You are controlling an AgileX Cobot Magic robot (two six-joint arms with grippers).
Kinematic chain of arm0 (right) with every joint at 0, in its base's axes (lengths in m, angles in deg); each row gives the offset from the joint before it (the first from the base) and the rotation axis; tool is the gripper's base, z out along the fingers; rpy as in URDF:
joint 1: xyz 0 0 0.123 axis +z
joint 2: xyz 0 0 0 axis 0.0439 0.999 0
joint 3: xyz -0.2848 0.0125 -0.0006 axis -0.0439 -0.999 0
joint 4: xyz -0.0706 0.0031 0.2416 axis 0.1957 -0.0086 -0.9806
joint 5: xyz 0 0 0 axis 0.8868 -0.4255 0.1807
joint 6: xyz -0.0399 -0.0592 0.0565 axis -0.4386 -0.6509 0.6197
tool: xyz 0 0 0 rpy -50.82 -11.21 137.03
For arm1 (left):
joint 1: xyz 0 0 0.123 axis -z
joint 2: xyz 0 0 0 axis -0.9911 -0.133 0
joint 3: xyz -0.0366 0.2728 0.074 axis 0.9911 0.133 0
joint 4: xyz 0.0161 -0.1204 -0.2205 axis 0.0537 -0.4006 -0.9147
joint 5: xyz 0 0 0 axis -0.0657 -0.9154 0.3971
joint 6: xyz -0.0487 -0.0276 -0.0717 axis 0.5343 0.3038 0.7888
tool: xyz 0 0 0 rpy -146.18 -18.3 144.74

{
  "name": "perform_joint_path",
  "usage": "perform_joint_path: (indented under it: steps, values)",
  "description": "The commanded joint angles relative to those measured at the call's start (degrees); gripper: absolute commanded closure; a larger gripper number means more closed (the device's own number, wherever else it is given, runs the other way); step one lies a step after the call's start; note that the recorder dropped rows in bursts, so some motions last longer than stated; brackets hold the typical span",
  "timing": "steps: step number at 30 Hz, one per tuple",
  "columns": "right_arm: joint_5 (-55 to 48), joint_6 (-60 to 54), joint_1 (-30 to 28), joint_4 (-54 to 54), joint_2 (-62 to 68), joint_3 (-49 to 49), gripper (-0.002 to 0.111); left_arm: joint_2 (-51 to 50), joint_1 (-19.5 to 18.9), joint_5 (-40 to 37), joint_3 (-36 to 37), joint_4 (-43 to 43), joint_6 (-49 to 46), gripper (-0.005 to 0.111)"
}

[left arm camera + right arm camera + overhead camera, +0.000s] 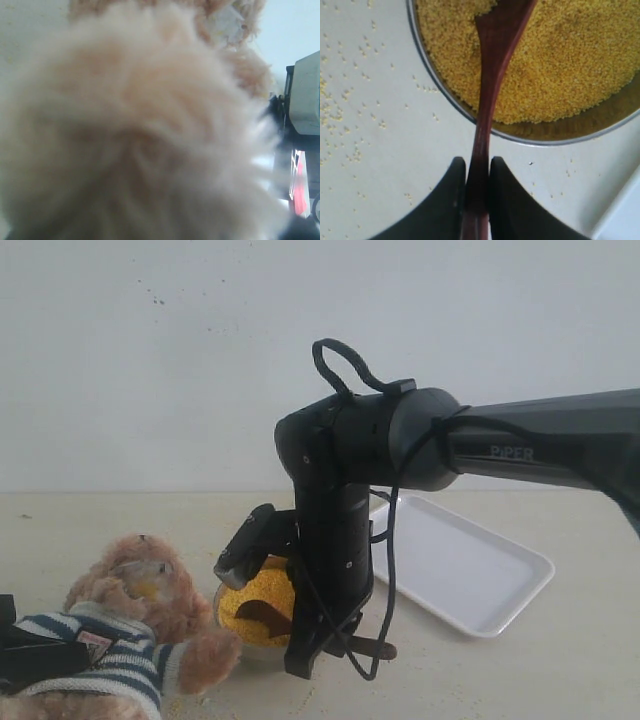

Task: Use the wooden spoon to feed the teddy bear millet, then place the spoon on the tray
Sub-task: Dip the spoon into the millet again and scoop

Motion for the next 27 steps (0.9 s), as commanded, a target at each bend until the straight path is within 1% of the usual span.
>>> perform_joint_path:
  steps: [1,6,11,27]
  values:
    - [0.2,0.5,-0.4,0.4,-0.3,0.1,0.109,-0.1,0.0,-1.3,0.1,-0.8,-0.4,0.103]
    - [0.0,0.5,-2.4,-1.3,-0.3,0.1,0.109,-0.1,0.0,-1.3,0.1,-0.8,-0.4,0.103]
    - [-0.1,0.0,-4.6,-6.2,-0.3,0.1,0.109,-0.1,0.0,-1.3,0.1,-0.8,-0.4,0.103]
    - [0.7,-0.1,-5.2,-6.0,-1.5,0.1,0.109,-0.1,0.0,-1.3,0.1,-1.2,-1.0,0.103]
